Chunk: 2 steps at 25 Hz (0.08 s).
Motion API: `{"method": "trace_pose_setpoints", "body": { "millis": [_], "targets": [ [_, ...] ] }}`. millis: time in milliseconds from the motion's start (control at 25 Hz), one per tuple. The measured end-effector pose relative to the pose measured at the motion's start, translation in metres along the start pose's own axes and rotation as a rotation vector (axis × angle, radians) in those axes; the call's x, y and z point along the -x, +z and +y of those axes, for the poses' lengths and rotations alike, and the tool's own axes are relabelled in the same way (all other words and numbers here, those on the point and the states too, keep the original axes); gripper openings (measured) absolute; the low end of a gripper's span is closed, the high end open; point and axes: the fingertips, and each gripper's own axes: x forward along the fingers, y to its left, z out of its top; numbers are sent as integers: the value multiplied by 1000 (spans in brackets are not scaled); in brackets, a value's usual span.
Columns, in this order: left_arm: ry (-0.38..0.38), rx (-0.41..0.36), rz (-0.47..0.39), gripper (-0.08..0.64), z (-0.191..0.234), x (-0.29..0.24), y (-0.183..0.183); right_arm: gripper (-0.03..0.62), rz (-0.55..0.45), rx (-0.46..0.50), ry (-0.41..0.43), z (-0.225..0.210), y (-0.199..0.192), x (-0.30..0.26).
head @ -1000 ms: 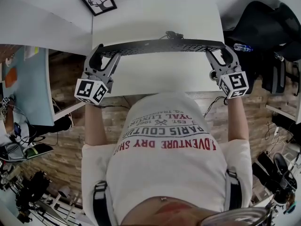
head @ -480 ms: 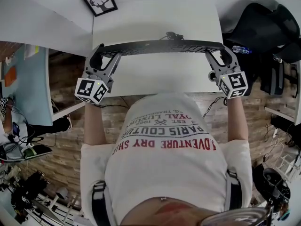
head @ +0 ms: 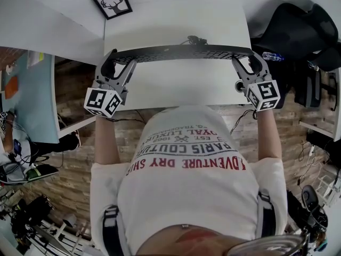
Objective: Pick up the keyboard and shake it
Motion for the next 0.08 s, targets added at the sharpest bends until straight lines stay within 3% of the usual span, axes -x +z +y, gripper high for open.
{"method": "trace_pose_setpoints", "body": {
  "millis": [80],
  "targets": [
    [1,1,0,304,0,0,-1,233,2,-4,0,0,-2,0]
  ]
}}
